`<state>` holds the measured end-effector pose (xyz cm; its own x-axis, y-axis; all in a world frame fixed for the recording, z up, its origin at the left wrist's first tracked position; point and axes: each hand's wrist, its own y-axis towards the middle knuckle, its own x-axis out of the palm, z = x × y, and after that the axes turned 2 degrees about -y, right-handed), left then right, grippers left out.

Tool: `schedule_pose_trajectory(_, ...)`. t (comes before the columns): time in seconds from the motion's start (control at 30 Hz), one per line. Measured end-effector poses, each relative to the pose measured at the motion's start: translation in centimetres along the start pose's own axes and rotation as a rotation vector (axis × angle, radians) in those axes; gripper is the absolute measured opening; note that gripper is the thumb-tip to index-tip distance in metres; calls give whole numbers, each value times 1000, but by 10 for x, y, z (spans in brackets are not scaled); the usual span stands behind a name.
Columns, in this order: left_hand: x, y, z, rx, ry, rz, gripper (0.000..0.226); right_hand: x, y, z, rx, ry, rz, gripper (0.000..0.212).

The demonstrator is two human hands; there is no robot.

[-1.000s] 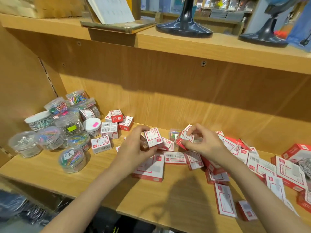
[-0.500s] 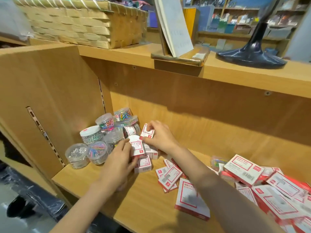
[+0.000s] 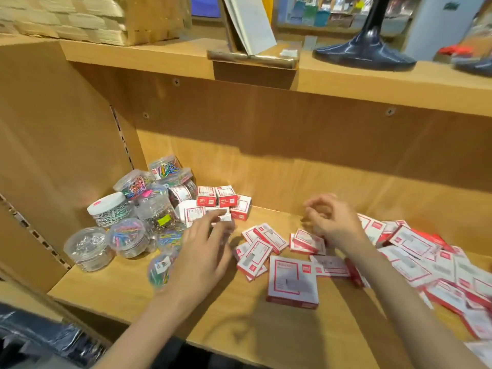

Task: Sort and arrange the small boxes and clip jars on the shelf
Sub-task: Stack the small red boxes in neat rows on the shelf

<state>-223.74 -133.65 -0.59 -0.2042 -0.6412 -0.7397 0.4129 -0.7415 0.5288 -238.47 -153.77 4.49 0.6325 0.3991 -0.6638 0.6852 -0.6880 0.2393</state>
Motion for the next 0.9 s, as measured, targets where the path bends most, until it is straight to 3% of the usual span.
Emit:
schedule_pose_trajectory(0.1, 22, 7, 24, 88, -50, -59, 23, -46, -33, 29, 77, -71, 89, 5)
schedule_pose_trajectory(0.2, 42, 13, 54, 164, -75, -125, 25, -84, -67, 58, 144, -169, 103, 15)
schedule_pose_trajectory(0.3, 63, 17, 82, 224, -136, -191, 29, -104, -98, 88, 230, -325, 51, 11)
schedule_pose_trajectory(0.43, 93, 19, 111, 272, -140, -315, 33, -119, -124, 113, 264, -395, 116, 19)
schedule_pose_trajectory(0.6, 119, 23, 142, 258, -100, -378, 51, -135, -153, 129, 276, -379, -13, 28)
schedule_pose_trajectory(0.7, 131, 25, 156, 238, -75, -401, 62, -144, -162, 141, 246, -392, -4, 31)
schedule_pose_trajectory(0.9, 143, 26, 170, 146, -86, -377, 54, -181, -168, 154, 141, -332, -213, 36)
